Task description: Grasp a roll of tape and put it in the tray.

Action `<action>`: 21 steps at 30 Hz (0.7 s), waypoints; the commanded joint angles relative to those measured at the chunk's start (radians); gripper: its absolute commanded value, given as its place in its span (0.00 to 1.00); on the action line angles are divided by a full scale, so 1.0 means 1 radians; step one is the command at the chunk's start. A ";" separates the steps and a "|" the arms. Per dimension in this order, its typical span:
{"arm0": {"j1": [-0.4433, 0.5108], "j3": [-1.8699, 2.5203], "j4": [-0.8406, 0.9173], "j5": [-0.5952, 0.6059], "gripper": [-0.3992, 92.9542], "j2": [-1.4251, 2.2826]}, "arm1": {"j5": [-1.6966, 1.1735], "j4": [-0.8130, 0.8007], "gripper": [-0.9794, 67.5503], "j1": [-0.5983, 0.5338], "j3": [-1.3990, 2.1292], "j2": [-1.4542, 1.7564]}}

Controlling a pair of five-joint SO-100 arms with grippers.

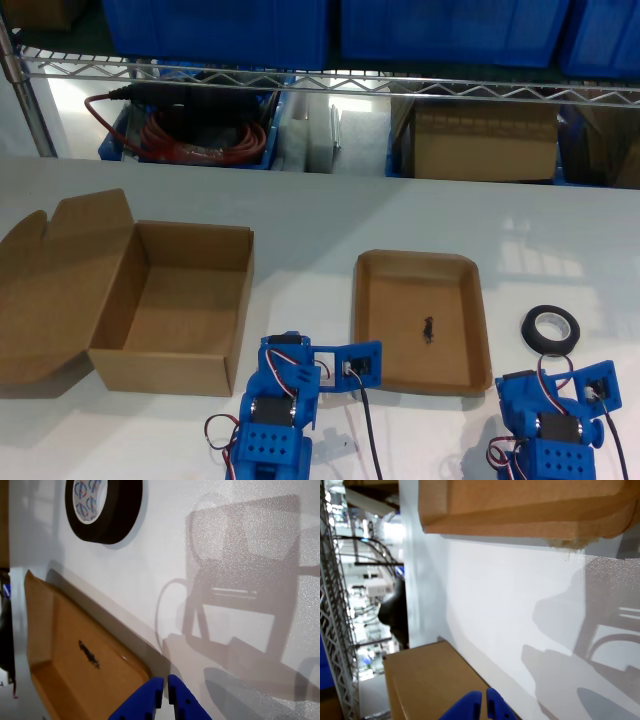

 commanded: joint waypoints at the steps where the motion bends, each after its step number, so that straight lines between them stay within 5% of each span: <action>1: -0.009 0.032 -0.012 0.002 0.01 0.011 | 0.104 -0.003 0.01 0.017 -0.002 0.006; 14: -0.009 0.032 -0.012 0.002 0.01 0.011 | 0.103 -0.003 0.01 0.017 -0.002 0.006; 15: -0.009 0.032 -0.012 0.002 0.01 0.011 | 0.101 -0.003 0.04 0.017 -0.002 0.006; 18: -0.009 0.032 -0.012 0.002 0.01 0.011 | 0.083 -0.054 0.36 0.048 0.008 0.006; 21: -0.009 0.032 -0.012 0.002 0.01 0.011 | 0.074 -0.107 0.42 0.101 -0.040 -0.063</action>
